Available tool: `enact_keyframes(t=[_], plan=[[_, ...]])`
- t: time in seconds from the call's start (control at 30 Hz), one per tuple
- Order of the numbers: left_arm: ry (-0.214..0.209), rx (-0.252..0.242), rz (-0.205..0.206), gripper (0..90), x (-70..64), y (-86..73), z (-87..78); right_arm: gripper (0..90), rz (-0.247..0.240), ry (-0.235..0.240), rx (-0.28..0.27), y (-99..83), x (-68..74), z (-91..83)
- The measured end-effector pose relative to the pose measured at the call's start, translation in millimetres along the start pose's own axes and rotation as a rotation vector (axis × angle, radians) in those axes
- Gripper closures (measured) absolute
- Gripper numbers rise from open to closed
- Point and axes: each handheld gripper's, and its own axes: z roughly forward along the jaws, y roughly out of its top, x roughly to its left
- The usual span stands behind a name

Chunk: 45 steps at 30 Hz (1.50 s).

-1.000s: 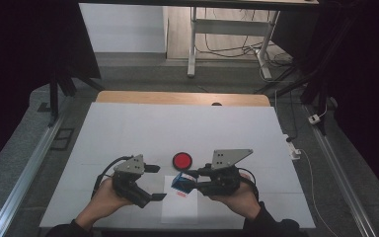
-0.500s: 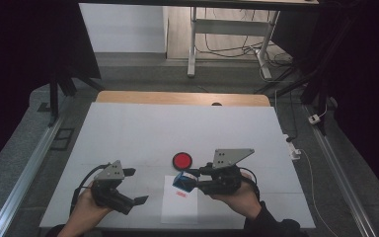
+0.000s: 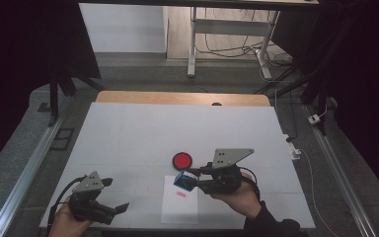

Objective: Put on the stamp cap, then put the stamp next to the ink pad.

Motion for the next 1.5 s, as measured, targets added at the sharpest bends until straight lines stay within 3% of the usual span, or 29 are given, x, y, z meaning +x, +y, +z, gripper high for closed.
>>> enact_keyframes(t=[0.33, 0.47, 0.97, 1.2, 1.5], plan=[[0.022, -0.021, -0.025, 0.0, 2.3, -5.4, -6.5, 69.5, 0.017, -0.034, 0.0, -1.1, -4.7, -2.7], [0.058, -0.008, -0.012, 0.0, 1.1, -6.0, -7.5, 69.5, 0.024, -0.062, 0.013, -3.7, -9.5, -4.8], [0.065, 0.016, 0.006, 0.0, -0.9, -5.5, -5.6, 69.4, 0.048, -0.186, 0.033, -11.2, -28.3, -17.1], [0.053, 0.004, -0.007, 0.0, 0.7, -6.2, -6.7, 69.4, 0.075, -0.234, 0.039, -16.9, -39.6, -23.1], [0.083, 0.029, -0.006, 0.0, -0.7, -5.8, -6.2, 69.3, 0.115, -0.303, 0.053, -27.1, -56.7, -32.4]])
